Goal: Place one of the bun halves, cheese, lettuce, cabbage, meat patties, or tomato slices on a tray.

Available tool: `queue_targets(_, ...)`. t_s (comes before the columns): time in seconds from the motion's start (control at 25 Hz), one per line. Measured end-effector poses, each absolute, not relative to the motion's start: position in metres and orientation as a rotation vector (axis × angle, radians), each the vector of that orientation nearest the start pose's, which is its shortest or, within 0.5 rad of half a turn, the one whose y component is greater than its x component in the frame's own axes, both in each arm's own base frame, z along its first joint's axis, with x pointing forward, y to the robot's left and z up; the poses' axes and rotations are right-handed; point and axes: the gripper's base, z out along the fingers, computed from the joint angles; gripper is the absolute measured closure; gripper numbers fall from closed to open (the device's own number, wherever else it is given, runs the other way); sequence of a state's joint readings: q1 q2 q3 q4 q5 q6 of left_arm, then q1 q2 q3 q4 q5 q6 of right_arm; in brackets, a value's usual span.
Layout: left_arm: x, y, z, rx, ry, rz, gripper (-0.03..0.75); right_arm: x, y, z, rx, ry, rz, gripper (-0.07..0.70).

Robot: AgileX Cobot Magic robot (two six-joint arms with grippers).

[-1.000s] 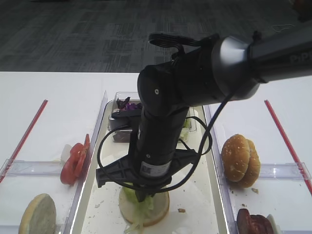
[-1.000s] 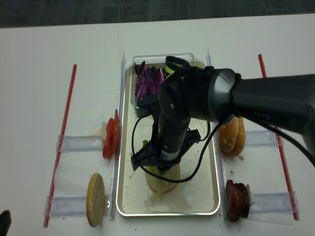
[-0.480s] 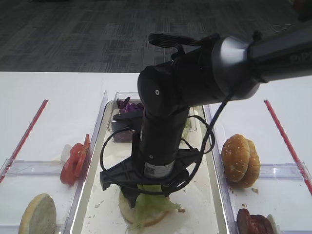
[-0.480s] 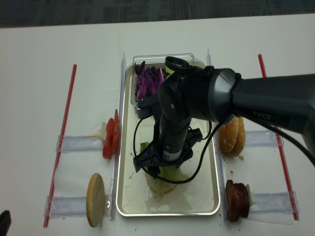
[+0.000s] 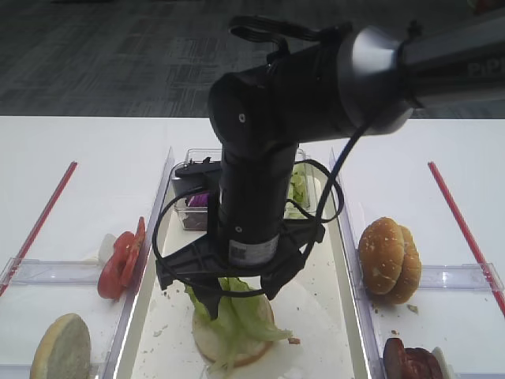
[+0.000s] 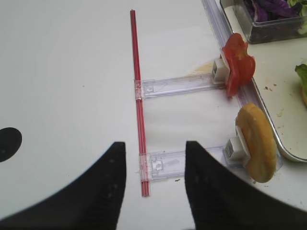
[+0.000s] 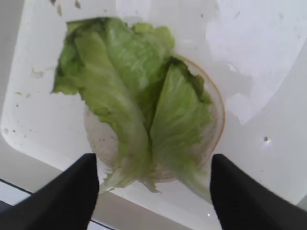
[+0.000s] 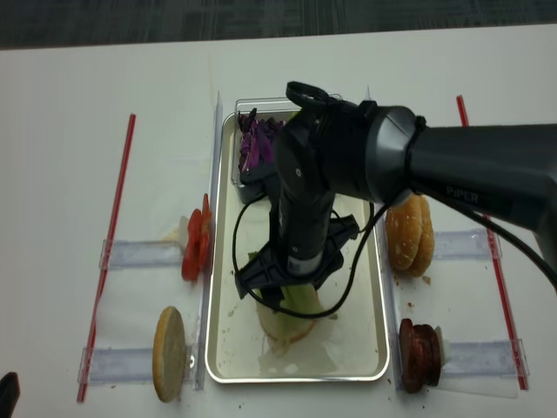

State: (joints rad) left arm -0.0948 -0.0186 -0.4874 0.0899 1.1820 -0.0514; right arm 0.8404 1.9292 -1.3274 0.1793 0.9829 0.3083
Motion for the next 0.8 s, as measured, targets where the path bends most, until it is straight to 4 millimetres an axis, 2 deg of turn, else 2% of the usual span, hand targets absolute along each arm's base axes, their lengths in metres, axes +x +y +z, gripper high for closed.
queue_targets(0.28, -0.011, 0.009, 0.264, 0.036, 2.156, 0.025, 0.411, 0.247, 0.291, 0.209, -0.735, 3.062, 0.207, 0.131)
queue_targets(0.64, -0.011, 0.009, 0.264, 0.036, 2.156, 0.025, 0.411, 0.263, 0.309, 0.272, -0.735, 2.921, 0.322, 0.132)
queue_targets(0.8, -0.011, 0.009, 0.264, 0.036, 2.156, 0.025, 0.411, 0.263, 0.312, 0.281, -0.727, 2.911, 0.372, 0.132)
